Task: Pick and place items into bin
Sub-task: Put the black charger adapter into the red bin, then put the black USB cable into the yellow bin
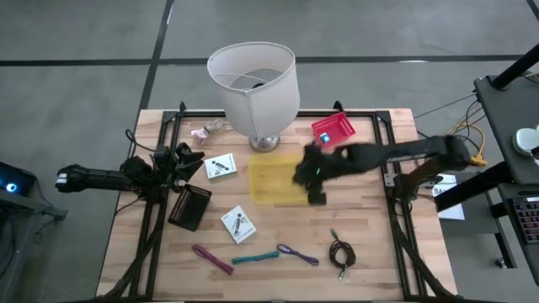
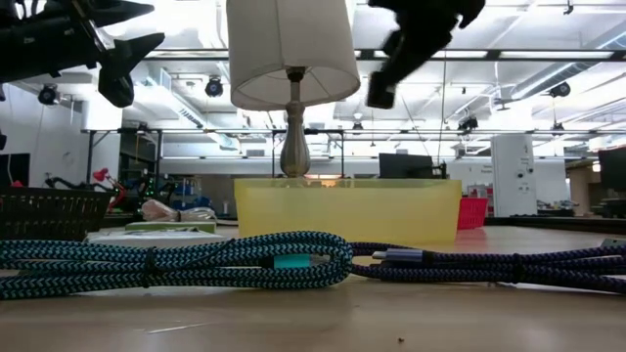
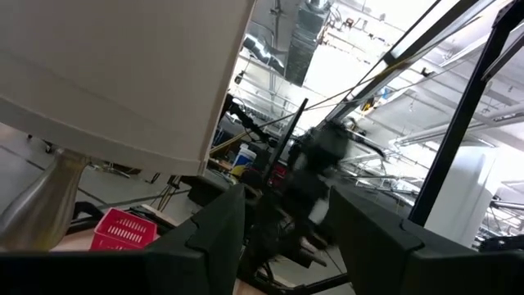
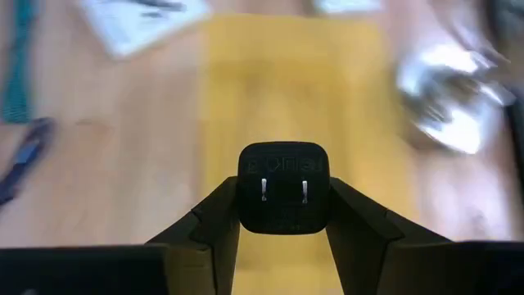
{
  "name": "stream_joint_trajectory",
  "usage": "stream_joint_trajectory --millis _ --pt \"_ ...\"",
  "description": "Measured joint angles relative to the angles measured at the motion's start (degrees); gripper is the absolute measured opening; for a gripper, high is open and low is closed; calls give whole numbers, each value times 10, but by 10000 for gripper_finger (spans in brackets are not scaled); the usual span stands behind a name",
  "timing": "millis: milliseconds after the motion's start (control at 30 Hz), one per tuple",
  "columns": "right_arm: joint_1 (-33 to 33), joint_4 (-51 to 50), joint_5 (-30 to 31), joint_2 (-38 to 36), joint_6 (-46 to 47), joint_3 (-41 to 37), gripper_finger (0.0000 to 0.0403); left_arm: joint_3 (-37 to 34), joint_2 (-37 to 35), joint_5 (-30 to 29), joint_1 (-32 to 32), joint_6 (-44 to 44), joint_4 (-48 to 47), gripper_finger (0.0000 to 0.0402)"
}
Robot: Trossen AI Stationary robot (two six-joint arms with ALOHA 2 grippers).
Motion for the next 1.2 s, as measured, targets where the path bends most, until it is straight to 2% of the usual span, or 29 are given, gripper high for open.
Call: stream_joint_trajectory --millis 200,333,600,767,967,1200 --pt "-153 8 6 -98 17 -80 134 0 0 0 0 0 0 164" --pt "-262 36 5 -139 66 -135 134 0 0 0 0 0 0 164" --pt "-411 92 4 -130 209 -196 134 0 -1 0 0 0 0 164" --pt "-448 124 3 -89 224 -199 134 0 -1 -11 0 0 1 164" --pt "-451 127 3 -37 205 -182 136 0 -1 -12 0 0 0 164" --pt "-451 124 4 4 204 -171 218 0 -1 -12 0 0 1 164"
